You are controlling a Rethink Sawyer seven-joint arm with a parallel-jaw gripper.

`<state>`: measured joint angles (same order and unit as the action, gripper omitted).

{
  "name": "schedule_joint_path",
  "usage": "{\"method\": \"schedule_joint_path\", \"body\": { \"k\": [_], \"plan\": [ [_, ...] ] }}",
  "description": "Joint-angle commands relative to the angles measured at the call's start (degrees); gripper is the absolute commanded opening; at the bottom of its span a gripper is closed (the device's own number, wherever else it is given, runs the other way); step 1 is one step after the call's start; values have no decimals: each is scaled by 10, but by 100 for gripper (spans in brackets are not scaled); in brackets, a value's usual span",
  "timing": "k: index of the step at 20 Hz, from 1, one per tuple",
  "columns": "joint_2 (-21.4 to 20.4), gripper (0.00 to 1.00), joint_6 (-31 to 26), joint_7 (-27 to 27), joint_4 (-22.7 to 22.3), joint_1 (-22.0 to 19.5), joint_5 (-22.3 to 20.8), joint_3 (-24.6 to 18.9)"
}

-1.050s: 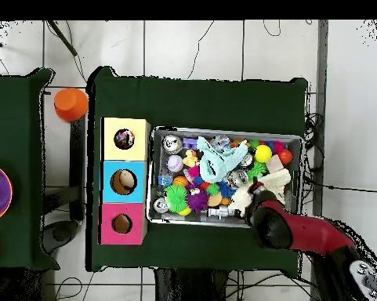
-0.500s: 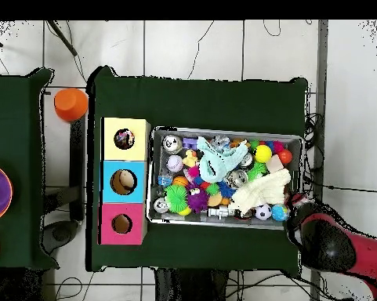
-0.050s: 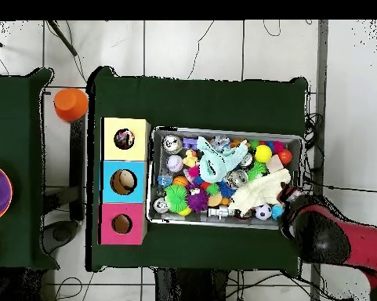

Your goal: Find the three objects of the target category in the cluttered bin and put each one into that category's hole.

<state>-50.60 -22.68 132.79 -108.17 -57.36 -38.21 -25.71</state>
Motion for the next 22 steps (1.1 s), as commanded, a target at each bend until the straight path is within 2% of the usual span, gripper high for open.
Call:
{"method": "schedule_joint_path", "body": {
  "k": [1, 9, 14, 22],
  "plan": [
    [32, 100, 22, -31, 18, 59, -73, 18],
    [75, 100, 72, 7, 47, 91, -111, 63],
    [136, 100, 157, 38, 71, 111, -138, 105],
    [213, 100, 255, 39, 107, 154, -130, 182]
  ]
}}
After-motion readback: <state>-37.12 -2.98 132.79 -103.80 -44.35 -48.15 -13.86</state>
